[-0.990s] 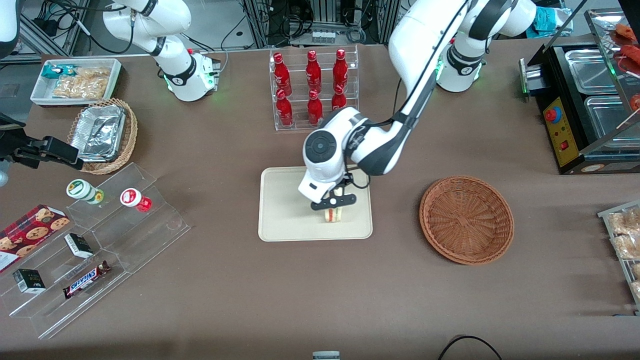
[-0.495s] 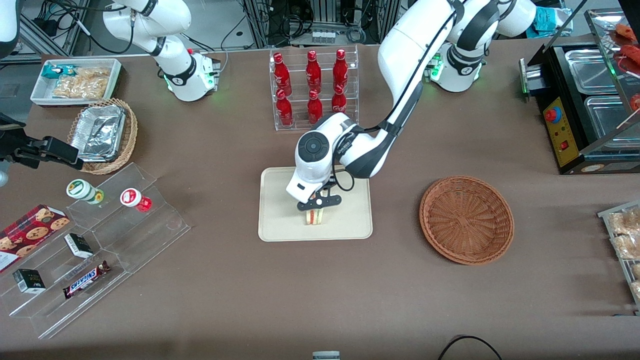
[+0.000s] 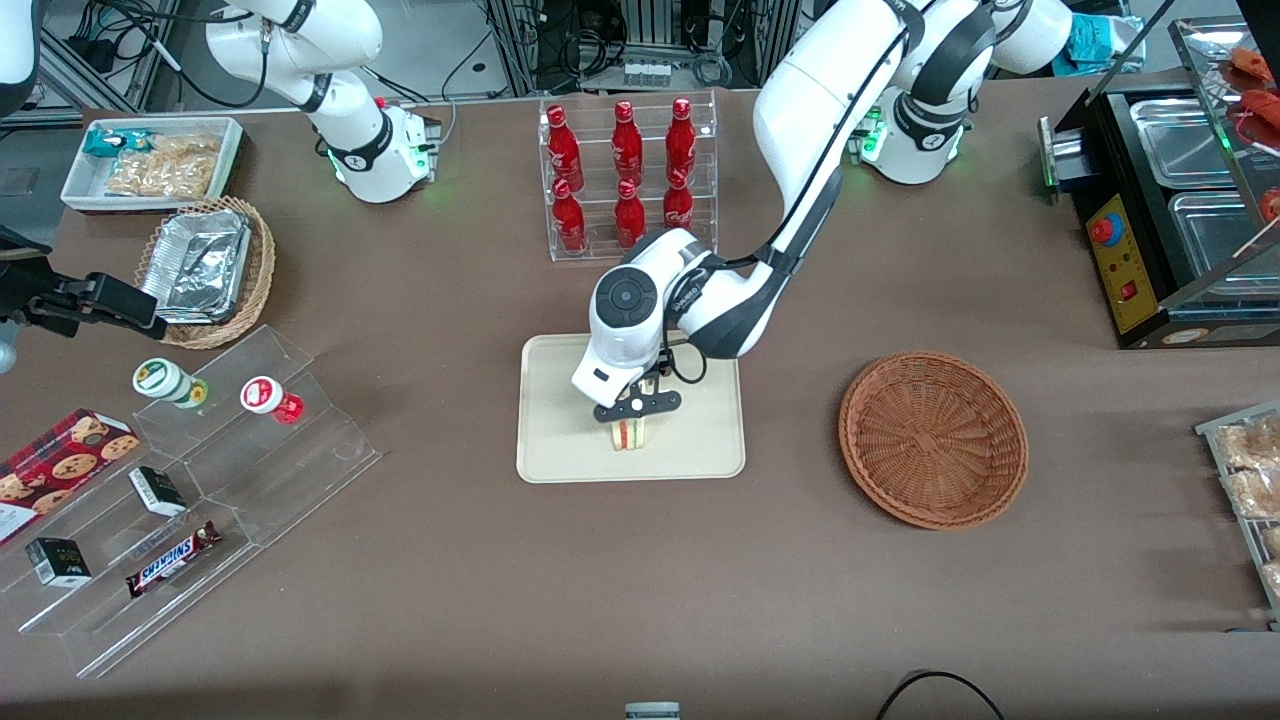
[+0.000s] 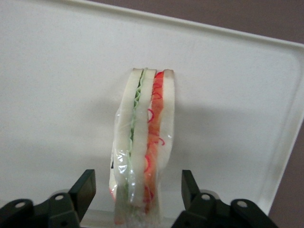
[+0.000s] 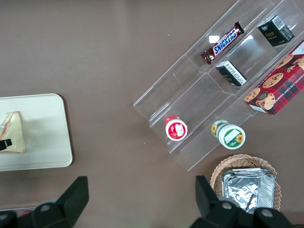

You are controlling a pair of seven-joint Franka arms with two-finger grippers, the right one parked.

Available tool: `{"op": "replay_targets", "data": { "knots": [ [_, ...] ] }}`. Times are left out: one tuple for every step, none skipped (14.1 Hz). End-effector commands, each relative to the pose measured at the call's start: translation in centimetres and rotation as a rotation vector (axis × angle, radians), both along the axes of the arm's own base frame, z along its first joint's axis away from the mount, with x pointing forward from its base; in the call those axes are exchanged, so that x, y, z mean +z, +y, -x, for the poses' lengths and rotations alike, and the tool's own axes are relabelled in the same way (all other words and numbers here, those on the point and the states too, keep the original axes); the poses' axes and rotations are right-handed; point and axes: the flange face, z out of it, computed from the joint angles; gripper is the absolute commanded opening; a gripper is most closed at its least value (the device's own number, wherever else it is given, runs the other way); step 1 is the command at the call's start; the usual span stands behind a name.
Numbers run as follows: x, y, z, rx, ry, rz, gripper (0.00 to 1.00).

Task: Place sandwich from basket to tray
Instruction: 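Lower the sandwich onto the tray and open the left gripper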

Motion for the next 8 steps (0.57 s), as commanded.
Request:
{"op": "replay_targets", "data": {
  "knots": [
    [6.4,0.4,0.8,0.006,-0.009,-0.009,1.0],
    [8.7,1.2,1.0,0.002,-0.01,-0.02,1.0],
    [10.1,2.4,0.6,0.024,-0.014,-0.04,1.0],
    [10.9,3.6,0.6,0.075,0.025,-0.084,1.0],
    [10.8,4.6,0.4,0.114,0.046,-0.128,1.0],
    [11.4,5.6,-0.2,0.131,0.043,-0.144,1.0],
    [12.0,7.1,-0.9,0.151,0.038,-0.156,1.0],
    [12.1,8.6,-1.3,0.169,0.043,-0.174,1.0]
  ]
}}
